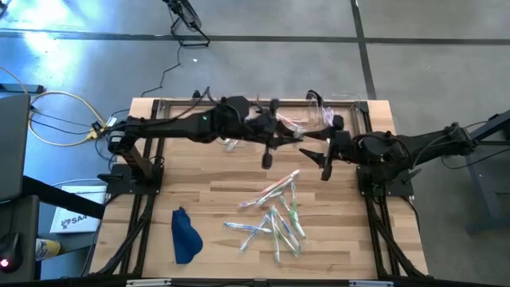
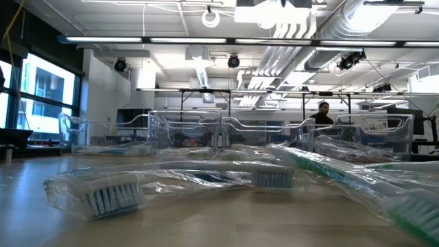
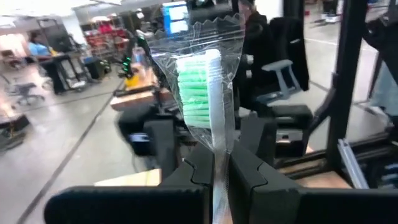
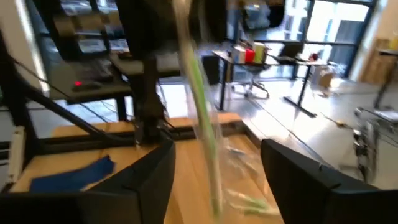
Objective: Pick & Place Toothbrushes
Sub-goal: Put the green toothbrush into the middle left transparent bin
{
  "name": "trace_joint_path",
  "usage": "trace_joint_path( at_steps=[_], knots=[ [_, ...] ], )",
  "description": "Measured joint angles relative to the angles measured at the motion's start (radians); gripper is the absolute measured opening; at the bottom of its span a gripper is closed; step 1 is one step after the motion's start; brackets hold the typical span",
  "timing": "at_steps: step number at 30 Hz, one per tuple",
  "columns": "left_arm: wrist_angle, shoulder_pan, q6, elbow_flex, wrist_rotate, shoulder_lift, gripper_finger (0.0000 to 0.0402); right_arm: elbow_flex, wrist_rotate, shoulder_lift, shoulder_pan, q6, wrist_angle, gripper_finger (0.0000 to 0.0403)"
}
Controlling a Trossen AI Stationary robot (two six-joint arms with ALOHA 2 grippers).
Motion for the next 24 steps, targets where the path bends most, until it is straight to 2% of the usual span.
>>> trace_joint_path(
  at_steps=[10,17,24],
  knots=[
    [-0.191,0.084,0.029,0.001,-0.015,-0.105,0.001,0.001,0.029,-0.095,0.0,0.082,-0.136,0.0235],
    [-0.36,0.171,-0.031,0.001,-0.04,-0.109,0.001,0.001,-0.028,-0.107,0.0,0.176,-0.231,0.0226],
    [-0.423,0.246,-0.03,0.001,-0.077,-0.116,0.001,0.0,-0.057,-0.103,0.0,0.277,-0.332,0.021]
  ],
)
